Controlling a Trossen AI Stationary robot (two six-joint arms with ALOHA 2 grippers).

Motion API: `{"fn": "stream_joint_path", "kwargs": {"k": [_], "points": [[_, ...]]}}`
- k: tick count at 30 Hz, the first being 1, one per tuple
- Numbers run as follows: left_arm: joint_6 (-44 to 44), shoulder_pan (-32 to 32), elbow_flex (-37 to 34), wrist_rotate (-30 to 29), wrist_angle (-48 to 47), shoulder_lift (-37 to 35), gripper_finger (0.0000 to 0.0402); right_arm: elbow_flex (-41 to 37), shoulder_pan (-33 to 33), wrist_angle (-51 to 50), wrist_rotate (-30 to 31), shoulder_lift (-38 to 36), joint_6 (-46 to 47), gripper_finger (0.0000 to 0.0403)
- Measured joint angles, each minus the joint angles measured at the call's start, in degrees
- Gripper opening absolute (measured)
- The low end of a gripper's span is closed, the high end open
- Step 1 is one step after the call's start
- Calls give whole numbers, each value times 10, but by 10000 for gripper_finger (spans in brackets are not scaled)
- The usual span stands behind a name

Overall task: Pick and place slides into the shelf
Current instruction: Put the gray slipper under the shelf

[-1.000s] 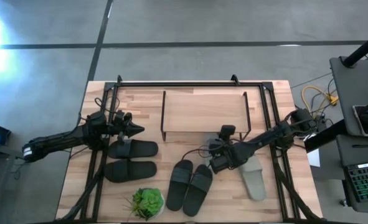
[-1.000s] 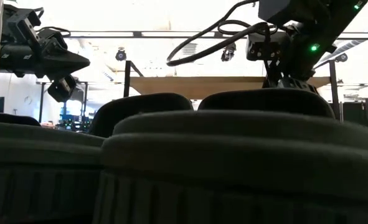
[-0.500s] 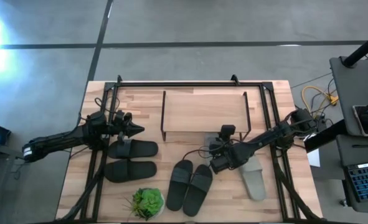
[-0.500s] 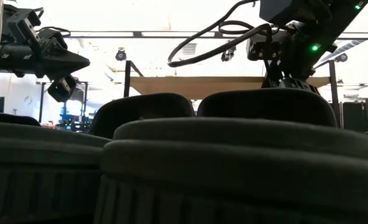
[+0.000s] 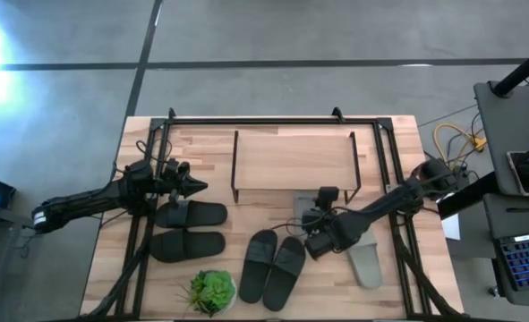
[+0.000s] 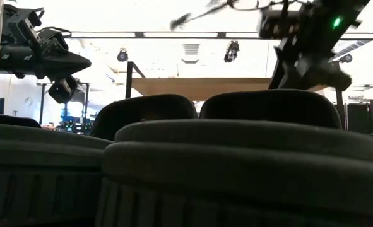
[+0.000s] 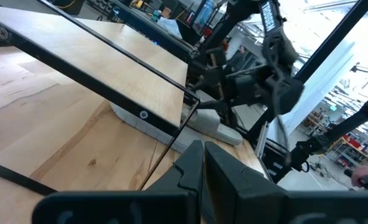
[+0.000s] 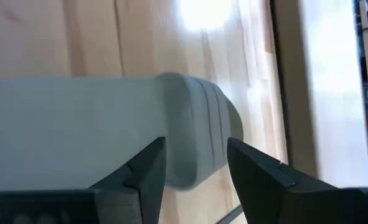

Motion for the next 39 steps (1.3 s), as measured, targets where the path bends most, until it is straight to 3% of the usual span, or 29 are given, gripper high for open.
{"fn": "stream_joint_path", "kwargs": {"k": [8,20,24,29,39], "points": [[0,0,0,0,0,0,2,45,97,-159,-22,-26,118,162],[0,0,0,0,-1,0,2,25,292,-210,-147,-48,212,162],[0,0,0,0,0,0,2,6,313,-214,-156,-44,230,162],[0,0,0,0,0,0,2,-41,313,-215,-210,-43,286,162],[0,0,0,0,0,0,2,-95,332,-204,-222,-43,314,162]]}}
